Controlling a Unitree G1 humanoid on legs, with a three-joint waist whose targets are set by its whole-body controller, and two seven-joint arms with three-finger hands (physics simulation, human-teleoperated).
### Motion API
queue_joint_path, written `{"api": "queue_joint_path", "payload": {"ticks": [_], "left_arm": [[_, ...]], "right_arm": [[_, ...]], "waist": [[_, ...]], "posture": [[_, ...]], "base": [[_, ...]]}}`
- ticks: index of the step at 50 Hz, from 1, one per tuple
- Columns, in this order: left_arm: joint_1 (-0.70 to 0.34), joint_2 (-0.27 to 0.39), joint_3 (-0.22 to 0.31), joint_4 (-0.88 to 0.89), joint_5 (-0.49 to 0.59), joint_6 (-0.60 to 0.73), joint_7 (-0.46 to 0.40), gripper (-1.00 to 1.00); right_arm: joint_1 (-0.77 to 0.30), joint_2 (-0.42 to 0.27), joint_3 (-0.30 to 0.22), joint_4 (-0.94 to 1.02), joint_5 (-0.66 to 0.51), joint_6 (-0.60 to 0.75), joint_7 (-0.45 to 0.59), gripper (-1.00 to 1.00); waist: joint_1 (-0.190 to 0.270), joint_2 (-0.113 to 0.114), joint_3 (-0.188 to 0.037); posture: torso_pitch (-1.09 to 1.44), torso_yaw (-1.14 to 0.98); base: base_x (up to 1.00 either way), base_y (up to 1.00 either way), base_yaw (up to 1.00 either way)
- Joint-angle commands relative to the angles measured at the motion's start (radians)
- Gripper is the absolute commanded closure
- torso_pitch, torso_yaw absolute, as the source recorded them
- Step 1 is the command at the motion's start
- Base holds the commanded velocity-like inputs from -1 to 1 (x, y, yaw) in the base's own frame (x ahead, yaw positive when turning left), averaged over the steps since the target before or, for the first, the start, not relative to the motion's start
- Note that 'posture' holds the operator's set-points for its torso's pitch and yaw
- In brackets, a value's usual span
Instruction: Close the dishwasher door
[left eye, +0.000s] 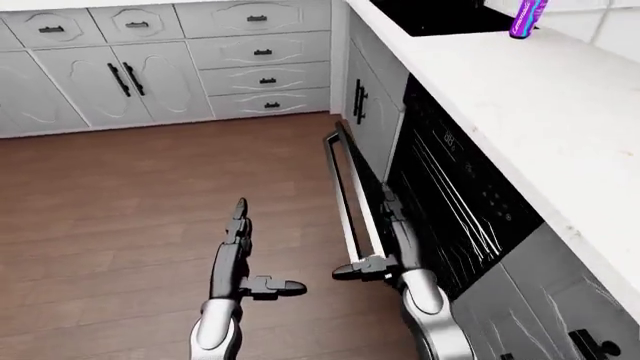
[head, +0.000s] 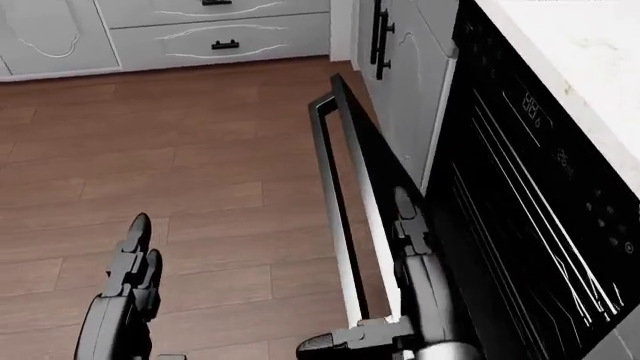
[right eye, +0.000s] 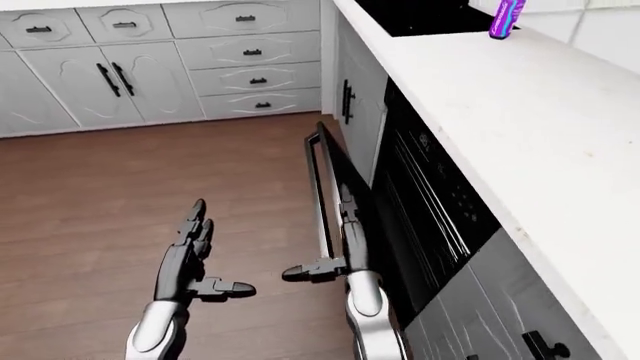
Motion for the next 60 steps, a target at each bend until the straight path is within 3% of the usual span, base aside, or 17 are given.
{"api": "queue_joint_path", "payload": {"ticks": [1, 2, 3, 9, 14, 19, 41, 48, 60], "left_arm": [[-0.018, 0.007, 0.016, -0.04, -0.004, -0.024, 0.008, -1.0], [-0.018, 0.007, 0.018, -0.039, -0.005, -0.024, 0.008, -1.0], [-0.018, 0.007, 0.021, -0.041, -0.012, -0.02, 0.005, -1.0], [-0.016, 0.008, 0.023, -0.056, -0.018, -0.005, -0.002, -1.0], [-0.006, 0.008, 0.022, -0.073, -0.025, 0.001, -0.014, -1.0], [0.0, 0.008, 0.021, -0.079, -0.028, -0.003, -0.023, -1.0], [0.011, 0.007, 0.019, -0.103, -0.036, 0.002, -0.038, -1.0], [0.011, 0.007, 0.019, -0.109, -0.038, 0.003, -0.043, -1.0], [0.013, 0.007, 0.02, -0.103, -0.039, -0.008, -0.048, -1.0]], "right_arm": [[-0.035, 0.016, 0.023, -0.009, -0.008, -0.024, 0.001, -1.0], [-0.052, 0.024, 0.032, 0.017, -0.015, -0.028, -0.001, -1.0], [-0.067, 0.031, 0.039, 0.002, -0.02, 0.004, 0.002, -1.0], [-0.124, 0.067, 0.065, 0.125, -0.032, -0.033, 0.01, -1.0], [-0.16, 0.1, 0.085, 0.252, -0.047, -0.093, 0.016, -1.0], [-0.202, 0.122, 0.077, 0.369, -0.052, -0.147, 0.027, -1.0], [-0.366, 0.111, -0.035, 0.817, -0.003, -0.39, 0.033, -1.0], [-0.496, 0.095, -0.095, 1.157, 0.031, -0.575, 0.033, -1.0], [-0.587, 0.108, -0.13, 1.374, 0.034, -0.675, 0.044, -1.0]], "waist": [[0.002, 0.013, -0.019], [0.002, 0.038, -0.028], [0.004, 0.018, -0.022], [0.025, -0.003, -0.032], [0.032, -0.004, -0.04], [0.035, 0.002, -0.031], [0.03, 0.006, 0.095], [0.026, 0.005, 0.127], [0.025, 0.0, 0.179]], "posture": [[0.0, 0.0], [0.0, 0.0], [0.0, 0.0], [0.0, 0.0], [0.01, 0.0], [0.04, 0.0], [0.25, 0.0], [0.32, 0.0], [0.44, 0.0]], "base": [[0.0, 0.0, 0.0], [0.0, 0.0, 0.0], [0.0, 0.0, 0.0], [0.0, 0.0, 0.0], [0.0, 0.0, 0.0], [0.0, 0.0, 0.0], [0.0, 0.0, 0.0], [0.0, 0.0, 0.0], [0.0, 0.0, 0.0]]}}
